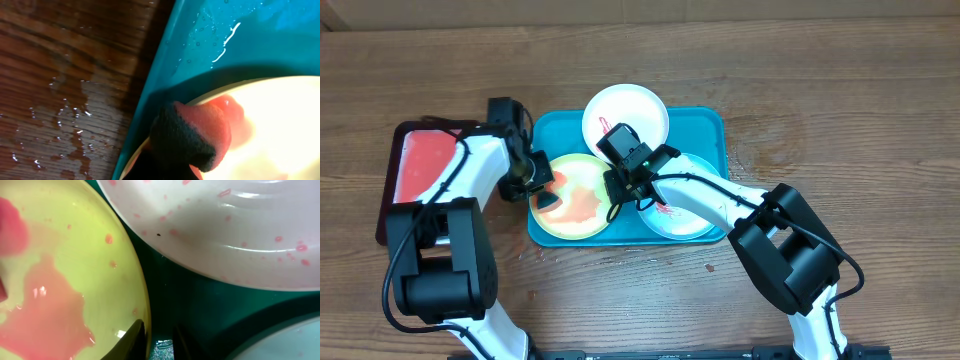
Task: Clean dirty plates on tray and stack at the side
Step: 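Move the sponge with the left gripper back over the red tray, then lift the yellow plate by its rim with the right gripper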
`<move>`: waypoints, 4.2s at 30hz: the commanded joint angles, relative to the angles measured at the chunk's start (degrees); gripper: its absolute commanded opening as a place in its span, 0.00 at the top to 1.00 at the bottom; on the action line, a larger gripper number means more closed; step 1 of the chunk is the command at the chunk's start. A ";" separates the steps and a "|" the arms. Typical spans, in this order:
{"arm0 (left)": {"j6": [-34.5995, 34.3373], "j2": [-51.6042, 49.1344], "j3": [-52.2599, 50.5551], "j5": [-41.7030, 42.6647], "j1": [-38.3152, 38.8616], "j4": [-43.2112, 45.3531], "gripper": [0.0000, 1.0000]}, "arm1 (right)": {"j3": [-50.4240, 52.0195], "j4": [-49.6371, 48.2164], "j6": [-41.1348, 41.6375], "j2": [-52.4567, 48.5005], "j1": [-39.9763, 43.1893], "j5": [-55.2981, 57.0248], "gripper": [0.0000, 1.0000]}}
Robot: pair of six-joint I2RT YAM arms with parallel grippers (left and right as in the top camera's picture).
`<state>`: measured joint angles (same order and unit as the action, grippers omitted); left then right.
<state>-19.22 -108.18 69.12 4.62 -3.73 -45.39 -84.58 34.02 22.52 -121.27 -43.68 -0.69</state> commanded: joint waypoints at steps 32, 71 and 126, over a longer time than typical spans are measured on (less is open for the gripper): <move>0.87 -0.90 -4.04 -2.91 5.42 0.39 0.96 | -0.94 0.59 0.02 -0.63 0.35 2.12 0.89; -6.75 -0.68 28.85 -6.23 -14.19 -26.60 0.96 | -30.38 20.31 -18.69 0.42 -4.72 33.55 0.96; -6.56 -0.81 28.46 -1.55 -23.98 -25.27 0.96 | -30.58 11.37 -39.06 0.42 -12.61 47.78 0.96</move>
<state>-25.21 -109.01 96.86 2.22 -27.94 -70.70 -114.30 46.33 -25.63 -121.51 -59.27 49.65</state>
